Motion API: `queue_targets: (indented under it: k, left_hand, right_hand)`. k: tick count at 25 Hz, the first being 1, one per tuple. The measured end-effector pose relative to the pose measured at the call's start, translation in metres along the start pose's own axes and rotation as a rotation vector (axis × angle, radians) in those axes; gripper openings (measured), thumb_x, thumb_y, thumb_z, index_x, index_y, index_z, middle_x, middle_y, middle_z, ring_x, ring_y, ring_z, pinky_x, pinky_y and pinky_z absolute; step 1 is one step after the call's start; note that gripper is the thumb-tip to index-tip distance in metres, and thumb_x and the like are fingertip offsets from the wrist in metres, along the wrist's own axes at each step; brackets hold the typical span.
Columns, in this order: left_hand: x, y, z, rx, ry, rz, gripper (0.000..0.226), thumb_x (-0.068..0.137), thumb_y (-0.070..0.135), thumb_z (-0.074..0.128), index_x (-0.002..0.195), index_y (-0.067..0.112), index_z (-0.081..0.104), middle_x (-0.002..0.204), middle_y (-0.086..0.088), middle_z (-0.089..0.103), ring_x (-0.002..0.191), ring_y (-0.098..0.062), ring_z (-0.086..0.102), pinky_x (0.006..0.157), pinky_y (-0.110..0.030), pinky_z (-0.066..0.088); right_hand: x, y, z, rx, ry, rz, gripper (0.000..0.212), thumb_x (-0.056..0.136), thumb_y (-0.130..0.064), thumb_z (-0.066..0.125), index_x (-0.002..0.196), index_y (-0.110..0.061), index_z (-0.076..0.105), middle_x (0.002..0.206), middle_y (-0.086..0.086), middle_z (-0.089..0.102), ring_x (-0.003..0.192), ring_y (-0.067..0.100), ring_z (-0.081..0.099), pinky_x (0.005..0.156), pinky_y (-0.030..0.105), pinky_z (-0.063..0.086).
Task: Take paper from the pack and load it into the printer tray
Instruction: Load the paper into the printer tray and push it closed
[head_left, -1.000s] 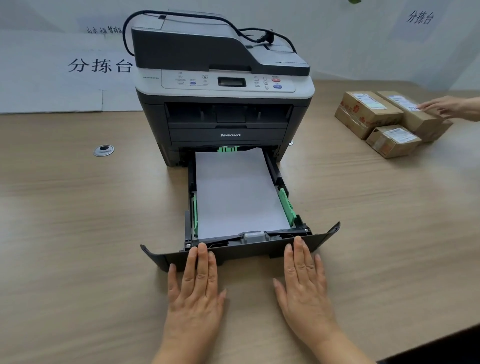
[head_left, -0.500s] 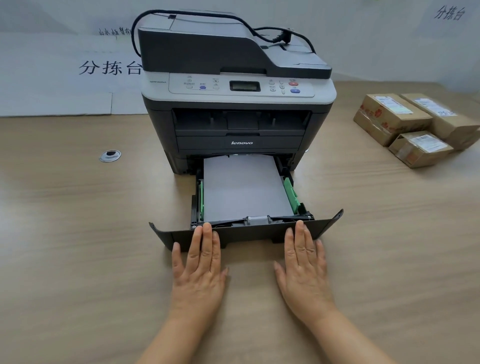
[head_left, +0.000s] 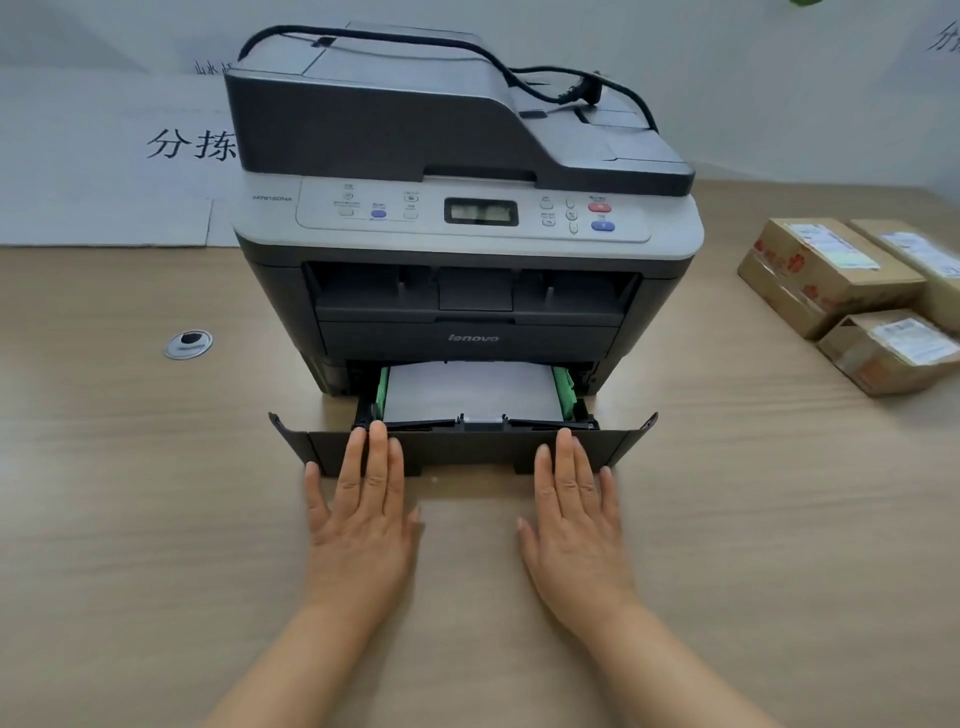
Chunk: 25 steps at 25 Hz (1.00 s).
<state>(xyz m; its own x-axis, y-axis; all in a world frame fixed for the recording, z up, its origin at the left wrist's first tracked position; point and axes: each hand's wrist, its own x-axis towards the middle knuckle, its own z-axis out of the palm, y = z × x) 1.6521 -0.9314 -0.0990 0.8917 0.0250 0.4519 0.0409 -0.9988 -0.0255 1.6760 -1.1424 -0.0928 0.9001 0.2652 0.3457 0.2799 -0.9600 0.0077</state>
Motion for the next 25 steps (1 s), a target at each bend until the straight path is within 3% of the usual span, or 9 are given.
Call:
queue_targets:
  k: [3, 7, 12, 15, 18, 25]
  left_hand:
    - [0.021, -0.003, 0.009, 0.005, -0.017, -0.012, 0.070, 0.087, 0.038, 0.033, 0.146, 0.003, 0.018, 0.161, -0.006, -0.012, 0.149, -0.020, -0.011, 0.113, -0.059, 0.011]
    - [0.043, -0.001, 0.016, 0.004, -0.034, -0.027, 0.069, 0.088, 0.036, 0.032, 0.146, 0.001, 0.018, 0.159, -0.015, 0.010, 0.148, -0.022, -0.013, 0.111, -0.062, 0.016]
    - [0.050, 0.001, 0.029, -0.009, -0.028, -0.053, 0.075, 0.086, 0.038, 0.032, 0.146, 0.001, 0.009, 0.159, -0.010, -0.018, 0.148, -0.026, -0.013, 0.112, -0.062, 0.015]
    - [0.051, 0.002, 0.032, 0.000, -0.027, -0.053, 0.074, 0.087, 0.038, 0.031, 0.146, 0.001, 0.009, 0.158, -0.010, -0.019, 0.148, -0.026, -0.012, 0.111, -0.062, 0.016]
    - [0.060, -0.001, 0.032, 0.008, -0.028, -0.049, 0.072, 0.088, 0.039, 0.029, 0.146, 0.001, 0.010, 0.158, -0.010, -0.019, 0.147, -0.026, -0.015, 0.111, -0.062, 0.016]
    - [0.070, -0.001, 0.033, 0.024, -0.038, -0.048, 0.068, 0.090, 0.040, 0.026, 0.145, 0.002, 0.017, 0.159, -0.013, -0.010, 0.147, -0.025, -0.015, 0.111, -0.061, 0.015]
  right_hand:
    - [0.023, 0.003, 0.006, -0.001, -0.014, 0.001, 0.073, 0.085, -0.038, 0.033, 0.147, -0.006, 0.012, 0.156, 0.006, -0.023, 0.145, 0.019, -0.017, 0.114, 0.044, -0.002]
    - [0.046, 0.006, 0.012, 0.009, -0.021, -0.007, 0.070, 0.088, -0.038, 0.032, 0.147, -0.006, 0.012, 0.157, 0.008, -0.021, 0.145, 0.019, -0.017, 0.114, 0.043, -0.001]
    - [0.054, 0.006, 0.016, 0.007, -0.022, -0.017, 0.068, 0.089, -0.037, 0.033, 0.147, -0.006, 0.016, 0.157, 0.015, 0.002, 0.146, 0.024, -0.008, 0.114, 0.044, 0.004]
    - [0.054, 0.007, 0.020, 0.000, -0.019, -0.019, 0.068, 0.090, -0.038, 0.032, 0.147, -0.006, 0.012, 0.158, 0.013, -0.009, 0.145, 0.026, -0.003, 0.114, 0.044, 0.004]
    - [0.065, 0.006, 0.021, 0.013, -0.028, 0.005, 0.070, 0.091, -0.040, 0.029, 0.148, -0.008, 0.005, 0.156, 0.008, -0.021, 0.146, 0.023, -0.010, 0.114, 0.042, 0.001]
    - [0.075, 0.010, 0.025, 0.014, -0.017, -0.006, 0.071, 0.088, -0.039, 0.035, 0.147, -0.006, 0.011, 0.155, 0.007, -0.023, 0.145, 0.020, -0.018, 0.114, 0.042, 0.005]
